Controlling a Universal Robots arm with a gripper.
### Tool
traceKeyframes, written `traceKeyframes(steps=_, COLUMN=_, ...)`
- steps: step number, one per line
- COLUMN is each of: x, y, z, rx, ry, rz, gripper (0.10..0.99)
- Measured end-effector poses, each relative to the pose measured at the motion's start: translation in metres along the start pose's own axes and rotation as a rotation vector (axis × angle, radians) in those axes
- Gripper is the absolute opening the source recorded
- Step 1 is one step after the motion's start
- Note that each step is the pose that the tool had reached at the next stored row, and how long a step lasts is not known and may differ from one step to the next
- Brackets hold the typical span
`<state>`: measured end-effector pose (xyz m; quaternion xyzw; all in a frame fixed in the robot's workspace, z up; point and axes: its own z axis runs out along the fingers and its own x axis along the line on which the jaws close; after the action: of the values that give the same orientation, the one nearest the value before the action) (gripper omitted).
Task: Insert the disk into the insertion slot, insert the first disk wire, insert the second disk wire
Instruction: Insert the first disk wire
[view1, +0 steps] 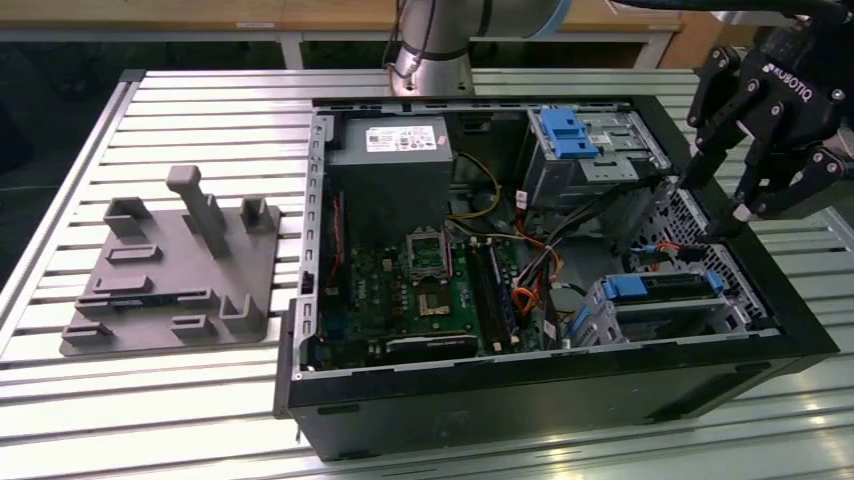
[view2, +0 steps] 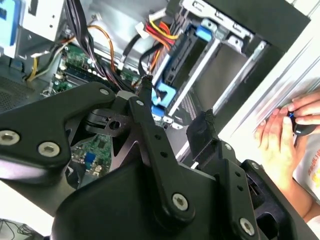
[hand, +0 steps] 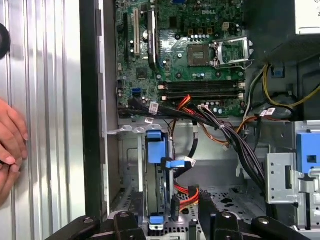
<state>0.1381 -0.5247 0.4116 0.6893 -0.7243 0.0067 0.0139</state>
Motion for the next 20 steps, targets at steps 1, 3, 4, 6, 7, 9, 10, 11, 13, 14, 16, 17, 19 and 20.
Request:
traceKeyframes(steps=1, x=-0.0015, y=-0.0025, z=0.0000, rx=0.000, ry=0.0001, rz=0.000, gripper=0.557)
traceKeyframes(steps=3, x=-0.0040, y=-0.0078, z=0.0003, rx=-0.002, ry=0.0003, rz=0.000, gripper=0.557)
traceKeyframes(steps=4, x=-0.0047, y=-0.0106, z=0.0005, rx=-0.004, ry=0.0009, rz=0.000, gripper=0.557)
traceKeyframes(steps=6, x=-0.0056, y=-0.0157, z=0.0011, rx=-0.015, ry=0.0061, rz=0.000, gripper=0.557)
traceKeyframes(steps=7, x=-0.0058, y=-0.0188, z=0.0015, rx=-0.023, ry=0.0087, rz=-0.001, gripper=0.557)
traceKeyframes(steps=9, x=-0.0062, y=-0.0242, z=0.0023, rx=-0.033, ry=0.0138, rz=-0.001, gripper=0.557)
traceKeyframes(steps=10, x=-0.0063, y=-0.0263, z=0.0028, rx=-0.037, ry=0.0167, rz=-0.001, gripper=0.557)
traceKeyframes(steps=11, x=-0.0064, y=-0.0275, z=0.0032, rx=-0.039, ry=0.0208, rz=-0.001, gripper=0.557)
traceKeyframes(steps=13, x=-0.0066, y=-0.0281, z=0.0036, rx=-0.040, ry=0.0354, rz=0.000, gripper=0.557)
traceKeyframes(steps=14, x=-0.0066, y=-0.0281, z=0.0044, rx=-0.040, ry=0.0429, rz=0.001, gripper=0.557)
traceKeyframes(steps=16, x=-0.0068, y=-0.0281, z=0.0058, rx=-0.039, ry=0.0576, rz=0.002, gripper=0.557)
traceKeyframes(steps=17, x=-0.0069, y=-0.0282, z=0.0065, rx=-0.039, ry=0.0645, rz=0.003, gripper=0.541)
traceKeyframes(steps=19, x=-0.0076, y=-0.0281, z=0.0079, rx=-0.038, ry=0.0783, rz=0.005, gripper=0.478)
traceKeyframes(steps=20, x=-0.0082, y=-0.0282, z=0.0085, rx=-0.038, ry=0.0844, rz=0.005, gripper=0.416)
